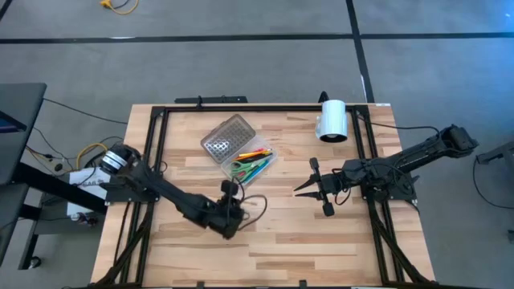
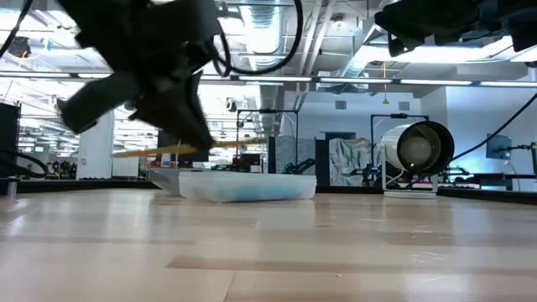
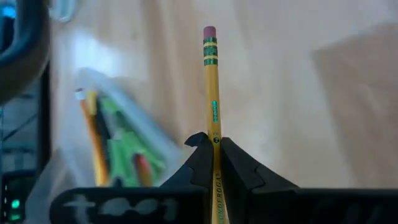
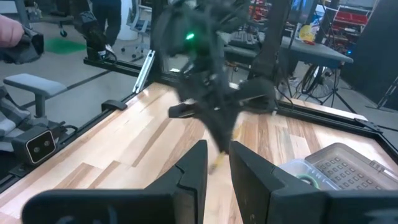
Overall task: Pick & place school supplies into a supply box
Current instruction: Put the yellow pencil into the transparent supply box, then close the transparent supply box
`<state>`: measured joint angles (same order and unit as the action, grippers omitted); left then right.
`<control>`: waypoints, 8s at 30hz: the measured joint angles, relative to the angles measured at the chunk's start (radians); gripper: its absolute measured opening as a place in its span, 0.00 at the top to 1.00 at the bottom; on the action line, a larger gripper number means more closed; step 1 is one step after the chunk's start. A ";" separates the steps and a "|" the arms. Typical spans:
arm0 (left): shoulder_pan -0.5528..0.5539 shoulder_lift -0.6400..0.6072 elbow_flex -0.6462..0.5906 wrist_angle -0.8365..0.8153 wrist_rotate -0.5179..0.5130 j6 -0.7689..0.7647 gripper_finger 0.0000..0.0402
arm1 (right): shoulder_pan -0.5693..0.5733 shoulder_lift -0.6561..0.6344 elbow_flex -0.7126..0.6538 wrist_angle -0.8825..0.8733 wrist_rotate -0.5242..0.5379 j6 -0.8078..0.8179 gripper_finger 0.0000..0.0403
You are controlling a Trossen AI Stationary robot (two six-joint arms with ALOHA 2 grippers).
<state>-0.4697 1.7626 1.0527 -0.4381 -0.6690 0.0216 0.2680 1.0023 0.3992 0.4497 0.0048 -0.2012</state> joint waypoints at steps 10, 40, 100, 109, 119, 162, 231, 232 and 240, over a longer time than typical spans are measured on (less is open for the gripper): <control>0.297 -0.133 0.002 0.065 0.074 0.027 1.00 | 0.000 0.000 0.000 0.000 0.000 0.000 0.84; 0.785 -0.142 -0.191 0.536 0.768 -0.043 0.98 | 0.000 0.000 0.000 -0.017 0.000 0.011 0.84; 1.035 -0.047 -0.191 0.221 0.512 0.274 0.72 | -0.340 0.991 0.644 0.138 0.259 0.398 0.84; 1.036 -0.018 -0.186 0.231 0.529 0.264 0.72 | -0.340 0.994 0.644 0.095 0.259 0.406 0.84; 1.005 -0.019 -0.185 0.113 0.646 0.126 0.72 | -0.341 0.993 0.644 0.017 0.259 0.413 0.84; 0.504 -0.156 -0.198 -0.046 0.637 -0.153 0.72 | -0.078 0.789 0.643 -0.633 0.601 0.407 0.84; 0.648 -0.264 -0.389 -0.106 0.645 0.245 0.72 | 0.152 0.791 0.502 -0.665 0.491 0.698 0.84; 0.646 -0.263 -0.385 -0.108 0.647 0.243 0.72 | 0.147 0.798 0.502 -0.654 0.491 0.698 0.84; 0.623 -0.258 -0.373 -0.104 0.665 0.196 0.72 | 0.109 0.860 0.504 -0.573 0.402 0.640 0.84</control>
<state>0.1535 1.5047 0.6794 -0.5423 -0.0043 0.2174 0.3771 1.8626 0.9035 -0.1236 0.4066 0.4390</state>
